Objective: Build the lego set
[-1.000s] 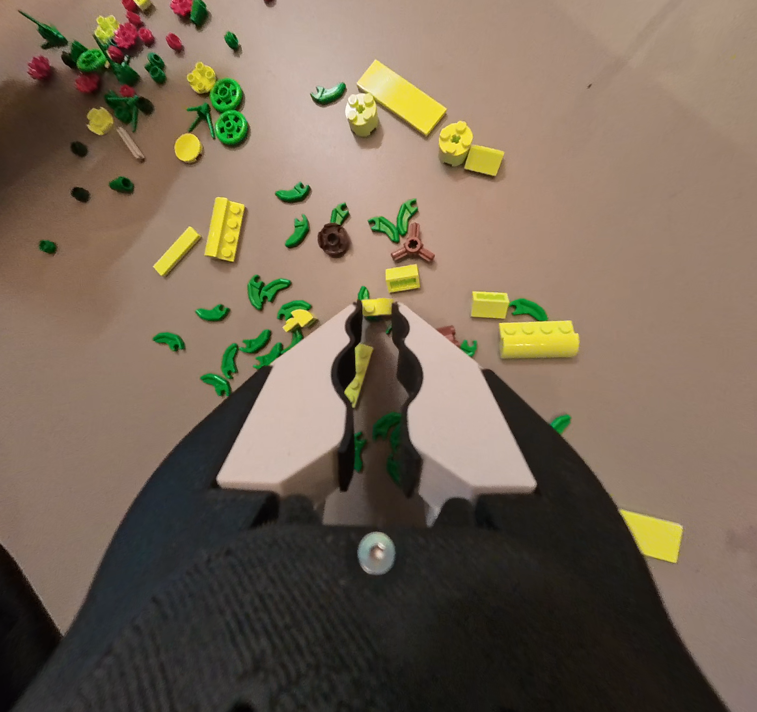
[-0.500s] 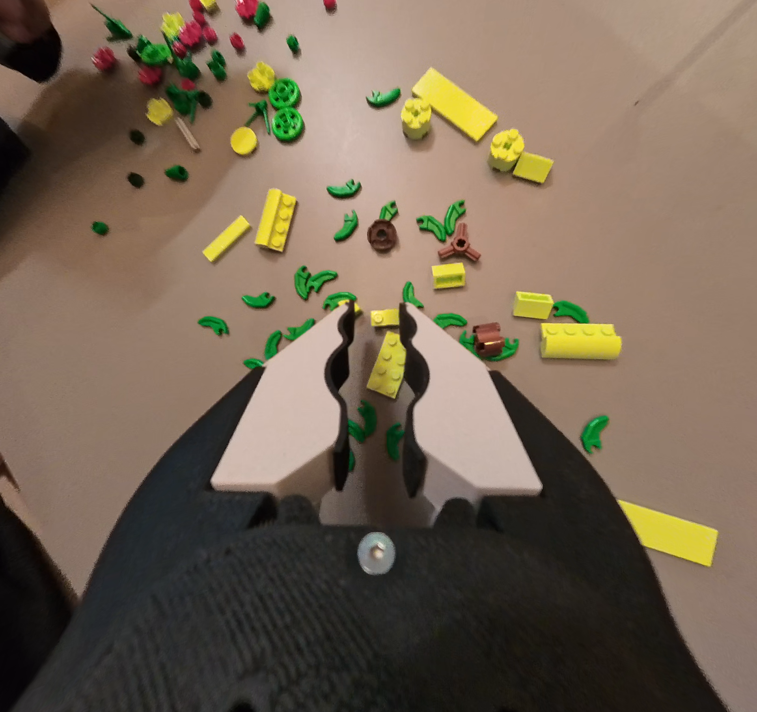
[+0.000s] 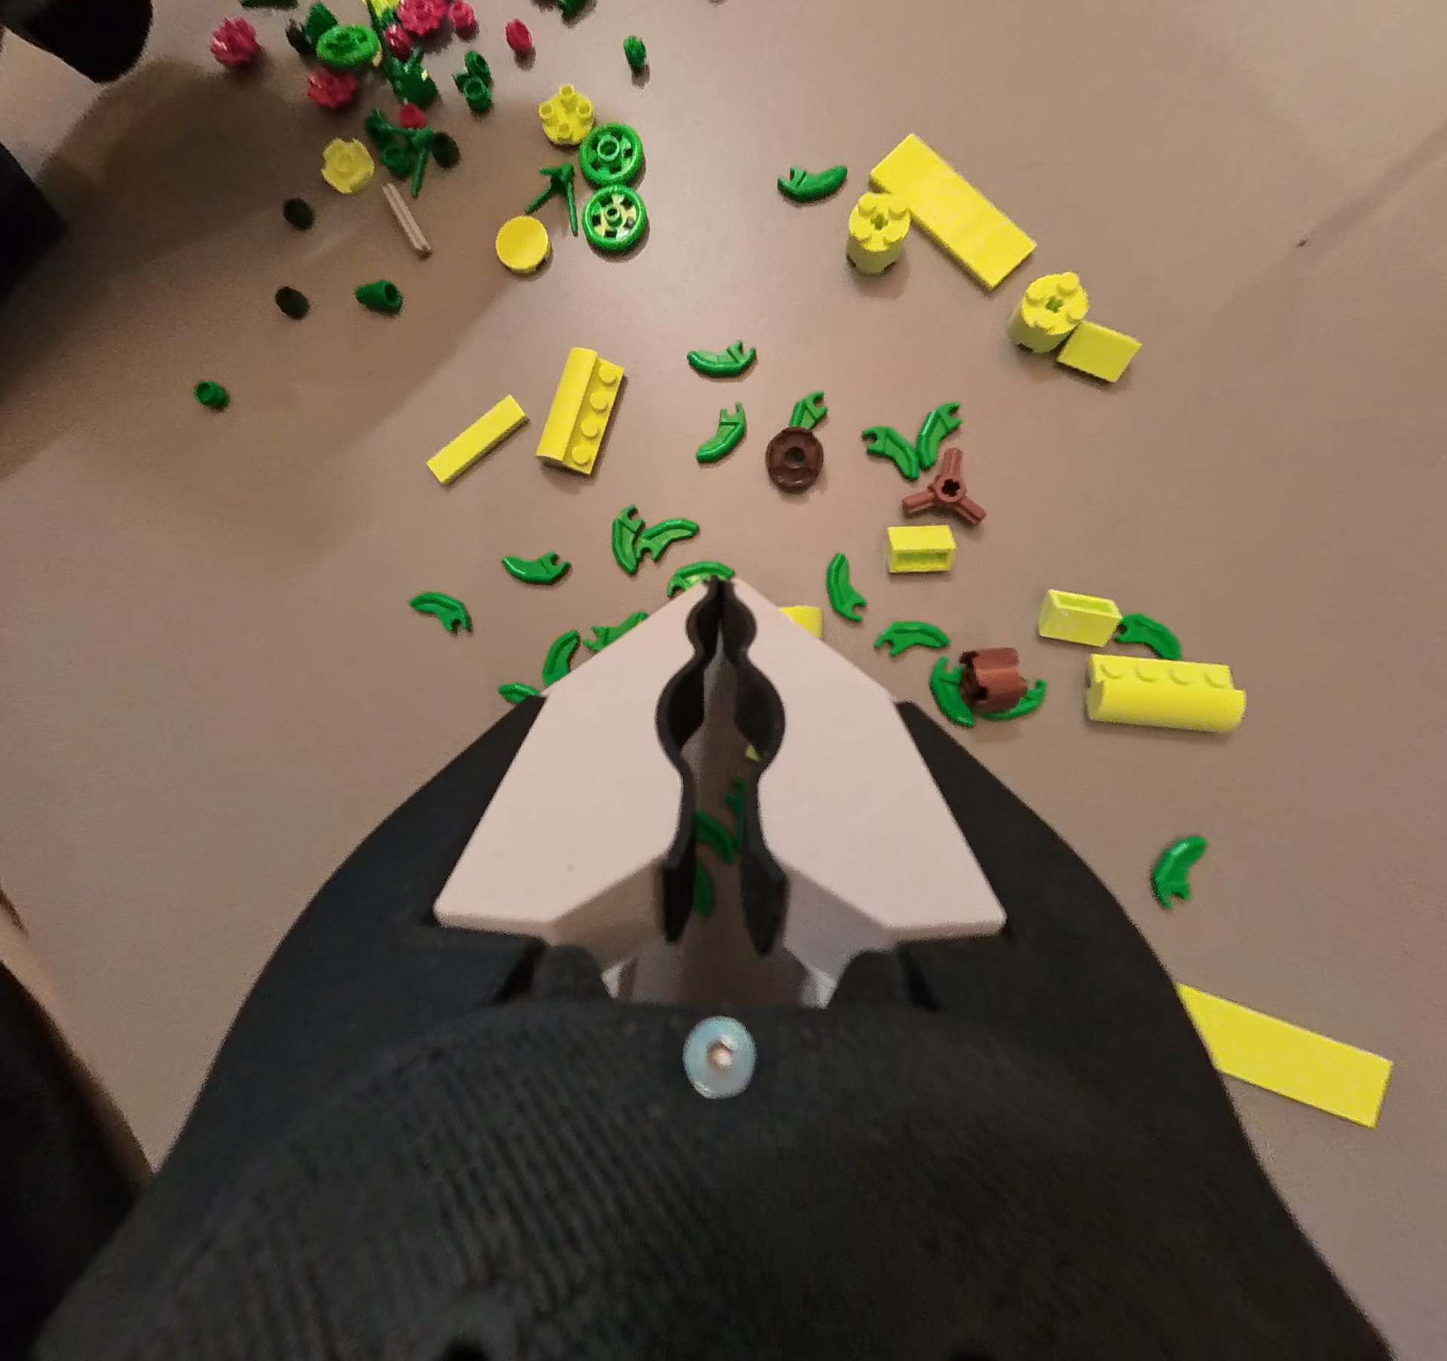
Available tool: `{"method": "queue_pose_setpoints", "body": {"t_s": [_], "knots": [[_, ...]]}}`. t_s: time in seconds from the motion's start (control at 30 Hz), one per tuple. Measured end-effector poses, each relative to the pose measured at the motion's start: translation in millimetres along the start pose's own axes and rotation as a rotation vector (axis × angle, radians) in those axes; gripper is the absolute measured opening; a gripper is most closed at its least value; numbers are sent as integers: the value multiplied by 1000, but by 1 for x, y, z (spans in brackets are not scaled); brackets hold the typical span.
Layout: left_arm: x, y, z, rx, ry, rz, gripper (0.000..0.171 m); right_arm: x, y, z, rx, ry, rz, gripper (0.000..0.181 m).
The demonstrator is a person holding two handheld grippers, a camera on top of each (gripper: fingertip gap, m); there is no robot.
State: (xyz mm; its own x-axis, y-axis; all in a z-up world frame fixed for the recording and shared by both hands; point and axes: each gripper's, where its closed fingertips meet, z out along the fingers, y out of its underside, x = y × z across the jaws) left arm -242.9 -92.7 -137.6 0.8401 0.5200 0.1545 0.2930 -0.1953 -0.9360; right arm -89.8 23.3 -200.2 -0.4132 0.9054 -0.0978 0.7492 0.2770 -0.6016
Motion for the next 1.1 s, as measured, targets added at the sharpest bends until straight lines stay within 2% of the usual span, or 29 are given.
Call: {"method": "queue_pose_setpoints", "body": {"t_s": [0.17, 0.27, 0.37, 0.5, 0.63, 0.73, 0.8, 0.9, 1.1], "knots": [[0, 0, 1, -1, 4, -3, 0, 18, -6, -17, 50, 63, 38, 0], [0, 0, 0, -1, 3, -1, 0, 49, 0, -32, 48, 215, 72, 0], [1, 0, 1, 0, 6, -4, 0, 82, 14, -47, 25, 342, 153, 11], [2, 0, 2, -2, 8, -2, 0, 97, 16, -43, 50, 315, 256, 24], [3, 1, 2, -6, 4, 6, 0, 108, 16, -28, 49, 288, 321, 30], [3, 1, 2, -7, 7, 2, 0, 111, 20, -18, 31, 268, 352, 29], [2, 1, 2, -6, 7, 1, 0, 110, 23, -16, 27, 251, 357, 18], [2, 1, 2, -4, 12, -3, 0, 109, 24, -23, 51, 242, 372, 13], [3, 1, 3, -6, 13, -1, 0, 102, 10, -57, 204, 155, 447, 12]]}}
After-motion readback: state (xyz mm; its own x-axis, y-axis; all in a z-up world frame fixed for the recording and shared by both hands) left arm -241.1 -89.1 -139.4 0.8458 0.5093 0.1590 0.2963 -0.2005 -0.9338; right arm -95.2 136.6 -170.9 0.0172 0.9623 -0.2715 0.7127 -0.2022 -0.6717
